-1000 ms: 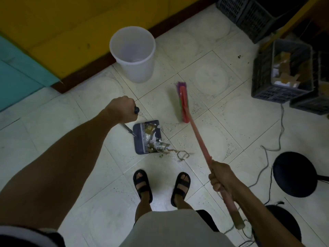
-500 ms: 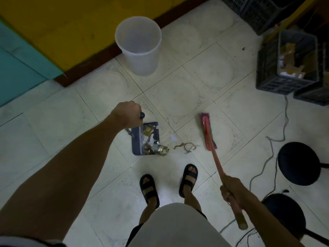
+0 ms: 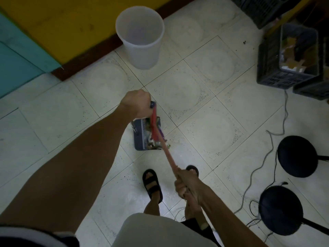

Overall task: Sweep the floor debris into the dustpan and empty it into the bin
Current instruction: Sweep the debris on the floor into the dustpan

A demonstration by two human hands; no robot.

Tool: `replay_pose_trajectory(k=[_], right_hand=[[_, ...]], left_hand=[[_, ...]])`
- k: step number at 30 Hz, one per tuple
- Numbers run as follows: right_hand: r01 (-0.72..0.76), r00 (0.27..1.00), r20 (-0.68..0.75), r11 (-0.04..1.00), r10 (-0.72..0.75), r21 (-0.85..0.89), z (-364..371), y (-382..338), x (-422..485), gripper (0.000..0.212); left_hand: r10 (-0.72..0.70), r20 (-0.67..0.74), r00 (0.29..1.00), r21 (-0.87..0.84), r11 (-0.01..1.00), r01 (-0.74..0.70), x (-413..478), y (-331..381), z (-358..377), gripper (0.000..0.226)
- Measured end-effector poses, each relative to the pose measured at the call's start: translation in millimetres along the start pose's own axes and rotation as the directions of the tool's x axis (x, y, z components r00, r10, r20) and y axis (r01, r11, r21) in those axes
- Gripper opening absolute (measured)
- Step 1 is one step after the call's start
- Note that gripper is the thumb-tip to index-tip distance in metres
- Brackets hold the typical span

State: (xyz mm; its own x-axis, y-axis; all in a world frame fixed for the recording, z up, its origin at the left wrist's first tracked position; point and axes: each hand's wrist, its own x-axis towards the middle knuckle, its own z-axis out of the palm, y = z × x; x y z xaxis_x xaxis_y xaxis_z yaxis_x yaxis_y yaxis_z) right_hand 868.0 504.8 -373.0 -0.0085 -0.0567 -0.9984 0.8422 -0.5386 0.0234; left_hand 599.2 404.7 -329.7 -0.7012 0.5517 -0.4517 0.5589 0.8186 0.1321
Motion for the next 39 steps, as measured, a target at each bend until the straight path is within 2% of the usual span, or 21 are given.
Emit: replay_pose_trajectory(k=[4, 9, 14, 18, 21, 23, 27, 31, 35, 39], right_hand=[[0.045, 0.994, -0.078, 0.955, -0.071, -0.295, 17.6, 6.2, 1.0, 0.045], [0.086, 0.990, -0.093, 0.970, -0.110, -0.227, -34.0, 0.9, -29.1, 0.035], [0.222, 0.957, -0.099, 0.910, -0.272, -0.349, -82.6, -20.4, -70.1, 0.037], [0.326, 0.908, -0.088, 0.824, -0.409, -0.465, -110.8, -57.1, -53.7, 0.024], [0.385, 0.861, -0.057, 0.719, -0.506, -0.578, -116.1, -96.3, -20.0, 0.028], [0.373, 0.846, -0.057, 0.664, -0.531, -0.648, -116.4, -116.0, 4.3, 0.028], [0.266, 0.879, -0.089, 0.637, -0.468, -0.723, -111.8, -127.9, 34.6, 0.029], [0.177, 0.919, -0.088, 0.603, -0.384, -0.778, -94.9, -91.3, 19.2, 0.026], [0.209, 0.961, -0.004, 0.732, -0.278, -0.648, -87.8, -45.4, -16.0, 0.026], [0.162, 0.974, -0.024, 0.761, -0.227, -0.629, -104.8, -26.6, -25.0, 0.028]], left_hand=[[-0.022, 0.016, 1.000, 0.001, 1.000, 0.022, -3.6, 1.2, 0.6, 0.027], [-0.037, 0.047, 0.998, -0.028, 0.999, 0.038, -14.9, 4.0, -8.8, 0.034], [-0.177, 0.075, 0.981, -0.109, 0.977, 0.184, -30.9, -7.6, 1.2, 0.021], [-0.287, 0.056, 0.956, -0.168, 0.942, 0.292, -46.6, 2.3, 12.8, 0.026], [-0.351, 0.022, 0.936, -0.181, 0.919, 0.349, -47.8, 9.5, 20.8, 0.032], [-0.386, 0.001, 0.922, -0.178, 0.908, 0.380, -47.3, 10.7, 24.9, 0.031], [-0.407, -0.016, 0.913, -0.144, 0.905, 0.400, -45.9, 6.5, 30.6, 0.035], [-0.382, -0.033, 0.924, -0.155, 0.915, 0.373, -42.7, 9.0, 25.7, 0.040], [-0.375, -0.007, 0.927, -0.204, 0.908, 0.366, -41.4, 16.7, 18.8, 0.037], [-0.368, 0.008, 0.930, -0.238, 0.902, 0.360, -46.2, 19.5, 14.0, 0.040]])
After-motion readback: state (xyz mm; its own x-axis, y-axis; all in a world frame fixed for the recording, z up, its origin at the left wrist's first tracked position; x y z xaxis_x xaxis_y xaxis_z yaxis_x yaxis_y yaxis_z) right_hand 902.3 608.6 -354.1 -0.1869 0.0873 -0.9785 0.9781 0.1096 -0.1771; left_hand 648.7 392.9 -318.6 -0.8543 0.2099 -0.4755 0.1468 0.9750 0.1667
